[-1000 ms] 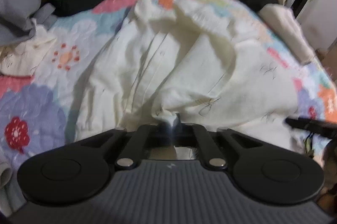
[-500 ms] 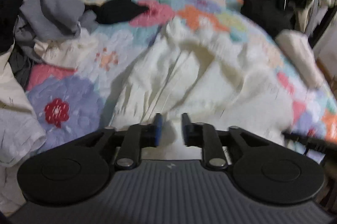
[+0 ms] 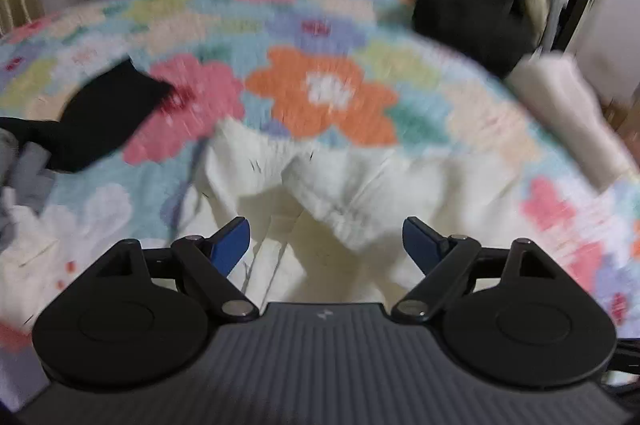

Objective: Fold clothes

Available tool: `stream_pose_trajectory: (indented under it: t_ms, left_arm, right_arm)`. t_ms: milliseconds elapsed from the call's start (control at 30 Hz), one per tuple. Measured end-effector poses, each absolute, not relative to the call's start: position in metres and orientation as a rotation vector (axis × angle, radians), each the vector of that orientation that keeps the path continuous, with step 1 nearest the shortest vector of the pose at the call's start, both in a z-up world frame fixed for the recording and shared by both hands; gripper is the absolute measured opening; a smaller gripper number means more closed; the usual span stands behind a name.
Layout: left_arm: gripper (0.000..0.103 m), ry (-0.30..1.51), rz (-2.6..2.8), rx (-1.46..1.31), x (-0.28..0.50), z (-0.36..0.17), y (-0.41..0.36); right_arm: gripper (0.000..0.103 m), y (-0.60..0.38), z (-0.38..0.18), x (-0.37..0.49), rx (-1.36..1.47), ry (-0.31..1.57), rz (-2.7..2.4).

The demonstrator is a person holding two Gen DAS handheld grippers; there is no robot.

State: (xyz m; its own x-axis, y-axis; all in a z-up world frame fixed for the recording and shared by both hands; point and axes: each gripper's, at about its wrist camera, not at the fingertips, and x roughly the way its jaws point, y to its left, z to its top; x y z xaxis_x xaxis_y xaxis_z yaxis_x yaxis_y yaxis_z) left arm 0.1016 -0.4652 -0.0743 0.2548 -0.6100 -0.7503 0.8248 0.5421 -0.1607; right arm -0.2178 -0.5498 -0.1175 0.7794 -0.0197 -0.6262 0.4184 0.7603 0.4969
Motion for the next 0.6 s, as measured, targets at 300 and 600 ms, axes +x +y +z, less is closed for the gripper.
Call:
stream_pose_trajectory:
  t_ms: [300,600]
  left_arm:
    - [0.002,0.545,-0.849,0.214,0.121,-0.036,-0.438]
    - [0.051,0.732,-0.725,0.215,0.151,-0.07,-0.395]
  right_arm:
    - [0.045,-0.553,-0.125,-0.21,0.626,0.642,-0.218]
    - [0.045,-0.553,-0.126,-0.214,0.664,0.655,-0.206]
